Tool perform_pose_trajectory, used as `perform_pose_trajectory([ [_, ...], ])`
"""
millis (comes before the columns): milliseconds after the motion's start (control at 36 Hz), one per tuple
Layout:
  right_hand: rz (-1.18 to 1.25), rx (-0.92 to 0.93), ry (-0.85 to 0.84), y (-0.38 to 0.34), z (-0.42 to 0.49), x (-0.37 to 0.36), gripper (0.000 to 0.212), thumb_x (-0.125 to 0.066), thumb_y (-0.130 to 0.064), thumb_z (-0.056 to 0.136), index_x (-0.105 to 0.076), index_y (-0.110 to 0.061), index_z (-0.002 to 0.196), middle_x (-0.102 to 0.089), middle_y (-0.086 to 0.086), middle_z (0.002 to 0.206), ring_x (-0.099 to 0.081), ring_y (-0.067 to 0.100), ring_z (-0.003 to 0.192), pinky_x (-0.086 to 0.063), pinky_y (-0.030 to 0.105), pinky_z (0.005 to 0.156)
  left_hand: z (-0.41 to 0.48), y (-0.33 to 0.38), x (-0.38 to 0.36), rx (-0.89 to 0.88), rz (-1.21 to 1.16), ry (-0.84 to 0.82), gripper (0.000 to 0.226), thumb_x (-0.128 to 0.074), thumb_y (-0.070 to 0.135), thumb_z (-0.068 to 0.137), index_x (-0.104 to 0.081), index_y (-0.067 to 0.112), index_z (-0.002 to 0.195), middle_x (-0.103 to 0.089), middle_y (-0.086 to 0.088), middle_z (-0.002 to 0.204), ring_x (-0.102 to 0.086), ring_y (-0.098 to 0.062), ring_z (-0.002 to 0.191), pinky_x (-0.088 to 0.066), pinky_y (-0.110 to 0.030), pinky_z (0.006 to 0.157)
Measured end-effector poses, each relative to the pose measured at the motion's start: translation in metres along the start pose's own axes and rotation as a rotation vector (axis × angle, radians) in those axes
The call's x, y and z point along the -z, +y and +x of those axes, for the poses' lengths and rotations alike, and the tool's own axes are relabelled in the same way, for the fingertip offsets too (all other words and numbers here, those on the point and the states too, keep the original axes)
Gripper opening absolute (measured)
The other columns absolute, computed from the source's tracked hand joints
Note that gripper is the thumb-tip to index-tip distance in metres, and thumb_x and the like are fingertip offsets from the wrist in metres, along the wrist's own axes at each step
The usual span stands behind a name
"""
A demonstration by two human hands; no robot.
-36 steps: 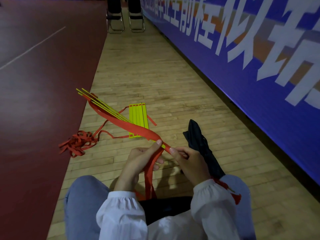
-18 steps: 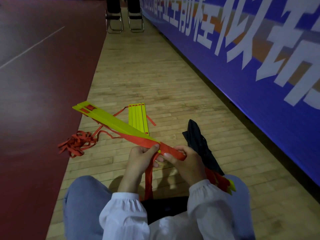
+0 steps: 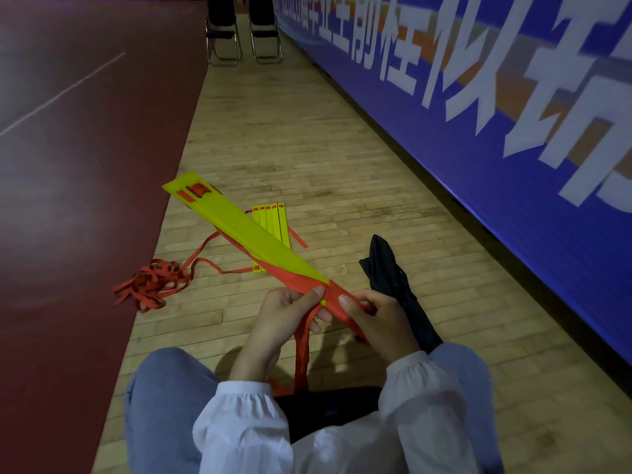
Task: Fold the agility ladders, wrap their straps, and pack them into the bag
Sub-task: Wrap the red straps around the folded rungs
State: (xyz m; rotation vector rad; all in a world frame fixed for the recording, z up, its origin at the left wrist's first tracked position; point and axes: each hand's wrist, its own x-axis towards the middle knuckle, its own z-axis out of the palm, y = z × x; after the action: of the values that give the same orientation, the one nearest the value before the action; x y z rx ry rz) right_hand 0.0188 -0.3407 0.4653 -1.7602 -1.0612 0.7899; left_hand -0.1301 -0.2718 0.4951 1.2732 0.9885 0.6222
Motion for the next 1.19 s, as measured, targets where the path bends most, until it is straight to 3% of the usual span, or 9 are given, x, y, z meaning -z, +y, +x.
perform_pose_trajectory([
  [167, -0.022, 0.013, 0.131, 0.003, 0.003, -0.004, 0.013, -0.073, -0.041, 0.080, -0.069, -0.031, 0.087, -0.070, -0.008, 0.081, -0.066, 0.010, 0.080, -0.055, 0.037, 0.073, -0.001, 0.003, 0.001, 0.055, -0.047, -0.007, 0.026, -0.058, 0.019, 0.095, -0.068, 0.001, 0.080, -0.070, -0.010, 0.065, -0.054, -0.009, 0.039, -0.040, -0.016, 0.038],
  [417, -0.062, 0.052, 0.309, 0.000, 0.001, -0.008, 0.015, -0.078, -0.032, 0.076, -0.066, -0.031, 0.084, -0.065, -0.015, 0.076, -0.064, 0.007, 0.076, -0.055, 0.037, 0.072, -0.002, 0.009, 0.002, 0.221, -0.160, -0.026, 0.037, -0.054, 0.028, 0.096, -0.067, -0.005, 0.087, -0.070, -0.019, 0.070, -0.055, -0.016, 0.040, -0.047, -0.020, 0.044],
  [583, -0.071, 0.088, 0.358, 0.001, 0.002, -0.012, 0.017, -0.080, -0.029, 0.073, -0.066, -0.029, 0.082, -0.067, -0.010, 0.081, -0.064, 0.008, 0.076, -0.055, 0.036, 0.070, -0.003, 0.012, -0.001, 0.207, -0.107, 0.025, 0.044, -0.057, 0.039, 0.093, -0.069, -0.003, 0.086, -0.070, -0.023, 0.081, -0.056, -0.015, 0.042, -0.045, -0.018, 0.042],
  [778, -0.046, 0.074, 0.294, -0.003, 0.001, -0.017, 0.022, -0.083, -0.023, 0.070, -0.062, -0.028, 0.073, -0.067, -0.007, 0.076, -0.063, 0.010, 0.072, -0.053, 0.033, 0.067, -0.004, 0.014, -0.002, 0.176, -0.031, 0.131, 0.049, -0.060, 0.052, 0.087, -0.071, 0.005, 0.077, -0.071, -0.015, 0.067, -0.056, -0.014, 0.041, -0.047, -0.018, 0.042],
  [972, -0.057, 0.120, 0.222, 0.001, 0.005, -0.019, 0.024, -0.085, -0.024, 0.067, -0.062, -0.027, 0.072, -0.067, -0.005, 0.077, -0.065, 0.012, 0.073, -0.055, 0.036, 0.068, -0.003, 0.014, -0.003, 0.166, -0.038, 0.199, 0.041, -0.062, 0.045, 0.089, -0.070, 0.006, 0.079, -0.068, -0.015, 0.060, -0.053, -0.014, 0.033, -0.040, -0.016, 0.036],
  [1083, -0.074, 0.106, 0.091, -0.004, 0.003, -0.012, 0.017, -0.075, -0.032, 0.080, -0.063, -0.020, 0.077, -0.062, -0.007, 0.074, -0.059, 0.009, 0.073, -0.048, 0.023, 0.067, -0.004, 0.013, -0.001, 0.146, -0.008, 0.219, 0.039, -0.062, 0.039, 0.090, -0.069, 0.004, 0.076, -0.066, -0.014, 0.057, -0.051, -0.013, 0.033, -0.038, -0.014, 0.035],
  [1194, -0.115, 0.043, 0.011, -0.008, 0.001, -0.006, 0.028, -0.060, -0.045, 0.090, -0.059, -0.028, 0.068, -0.055, -0.012, 0.064, -0.054, 0.004, 0.067, -0.039, 0.016, 0.062, -0.005, 0.014, -0.001, 0.134, 0.017, 0.198, 0.037, -0.062, 0.034, 0.090, -0.068, 0.002, 0.071, -0.066, -0.017, 0.059, -0.050, -0.014, 0.033, -0.037, -0.014, 0.035],
])
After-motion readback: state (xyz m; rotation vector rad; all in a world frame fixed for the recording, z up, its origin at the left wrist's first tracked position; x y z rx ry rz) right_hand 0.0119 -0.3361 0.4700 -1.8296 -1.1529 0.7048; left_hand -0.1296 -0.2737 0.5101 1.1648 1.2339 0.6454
